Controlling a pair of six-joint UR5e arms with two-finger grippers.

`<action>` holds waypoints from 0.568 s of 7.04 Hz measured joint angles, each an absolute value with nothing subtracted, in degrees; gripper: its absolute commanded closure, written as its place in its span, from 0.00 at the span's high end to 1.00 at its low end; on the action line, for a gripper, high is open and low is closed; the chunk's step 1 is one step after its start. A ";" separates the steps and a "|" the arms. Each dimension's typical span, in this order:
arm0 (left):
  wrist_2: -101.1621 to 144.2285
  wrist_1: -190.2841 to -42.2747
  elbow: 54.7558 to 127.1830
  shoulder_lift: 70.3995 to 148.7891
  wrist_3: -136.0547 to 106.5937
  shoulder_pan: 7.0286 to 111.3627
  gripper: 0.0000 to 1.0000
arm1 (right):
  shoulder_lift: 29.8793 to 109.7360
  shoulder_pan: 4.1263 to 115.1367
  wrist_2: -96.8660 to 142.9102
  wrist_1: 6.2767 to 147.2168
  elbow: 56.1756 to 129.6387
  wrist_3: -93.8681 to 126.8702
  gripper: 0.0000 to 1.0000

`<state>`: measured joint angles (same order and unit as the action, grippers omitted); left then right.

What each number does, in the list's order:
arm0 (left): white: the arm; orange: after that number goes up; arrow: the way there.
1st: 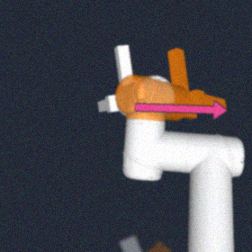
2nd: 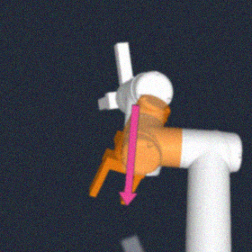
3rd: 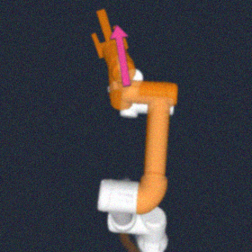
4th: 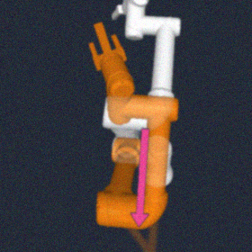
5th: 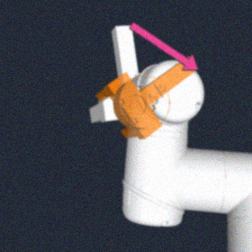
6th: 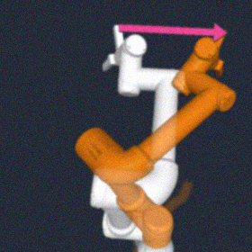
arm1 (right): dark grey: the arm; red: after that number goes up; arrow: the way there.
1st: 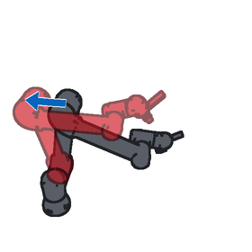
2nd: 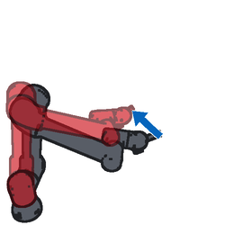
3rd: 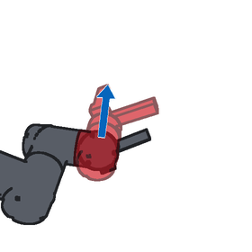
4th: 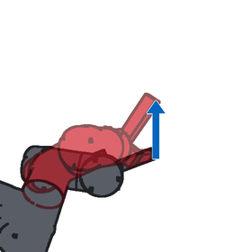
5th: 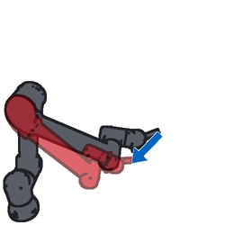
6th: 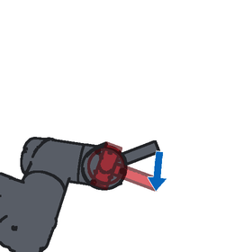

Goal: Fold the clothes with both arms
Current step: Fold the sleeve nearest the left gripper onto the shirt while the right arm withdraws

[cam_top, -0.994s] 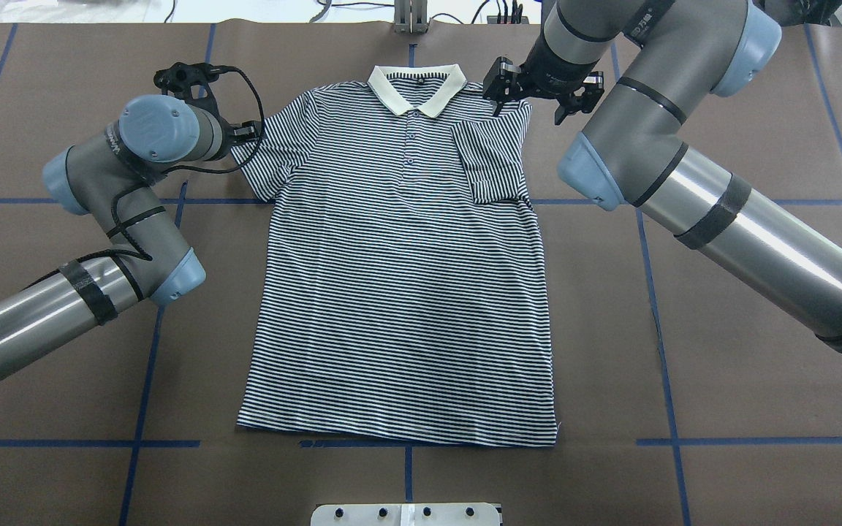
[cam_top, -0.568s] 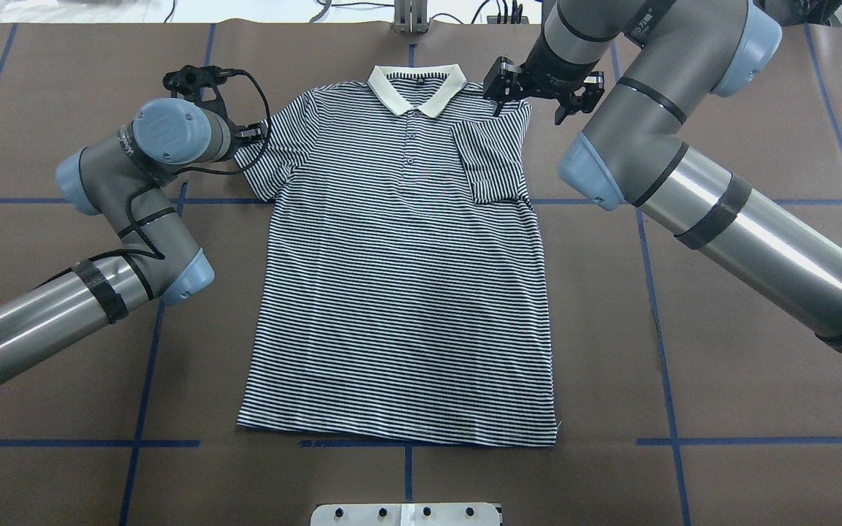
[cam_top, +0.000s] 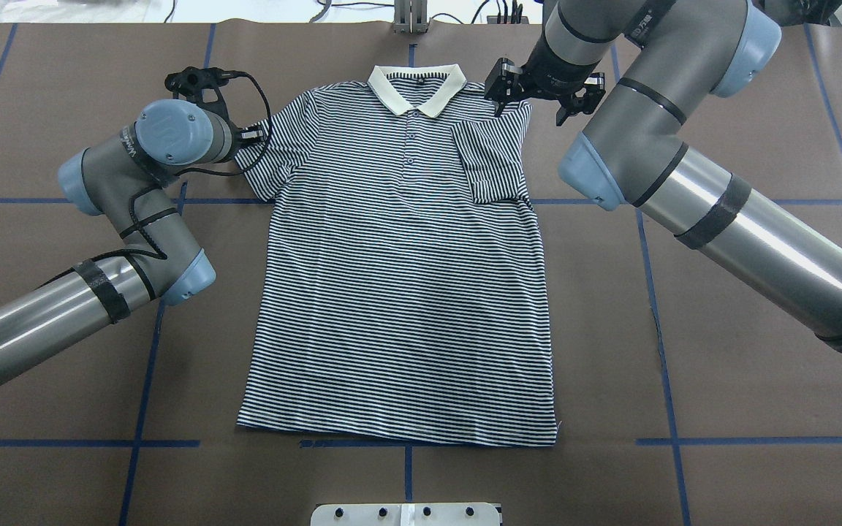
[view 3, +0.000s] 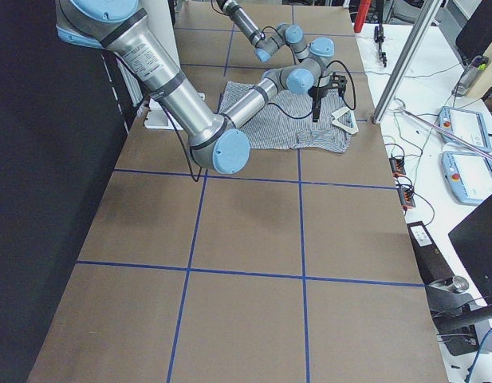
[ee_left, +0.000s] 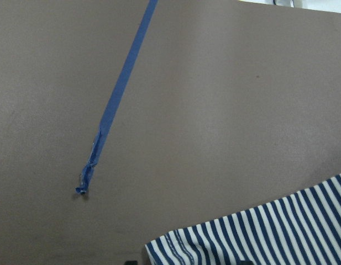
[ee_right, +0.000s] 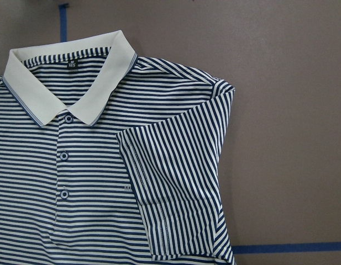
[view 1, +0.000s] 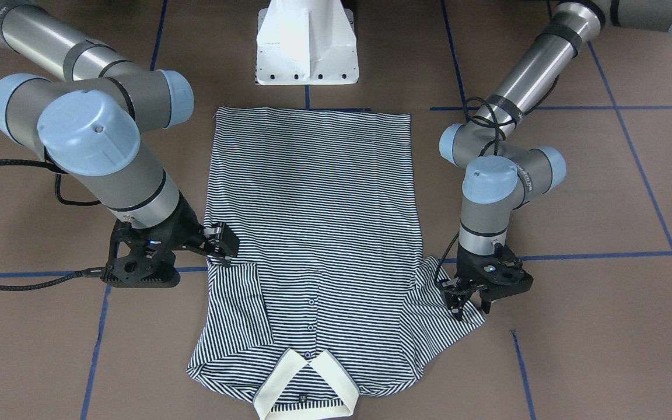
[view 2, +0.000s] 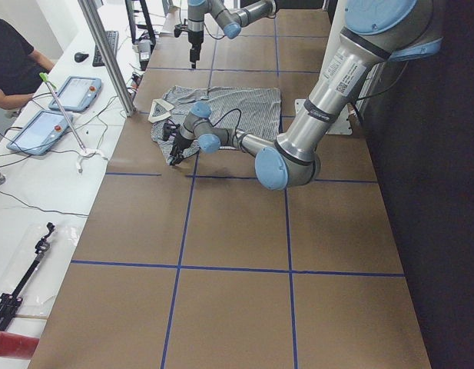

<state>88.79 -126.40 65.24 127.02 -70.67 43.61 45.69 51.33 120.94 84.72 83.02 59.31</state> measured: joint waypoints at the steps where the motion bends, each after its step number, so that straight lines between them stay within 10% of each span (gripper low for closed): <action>1: 88.87 -126.32 65.32 127.13 -70.67 43.64 0.00 | 45.78 51.33 120.94 84.73 83.00 59.32 1.00; 4: 89.46 -125.80 66.15 127.54 -70.66 43.71 0.00 | 46.16 51.33 120.94 84.69 82.97 59.33 1.00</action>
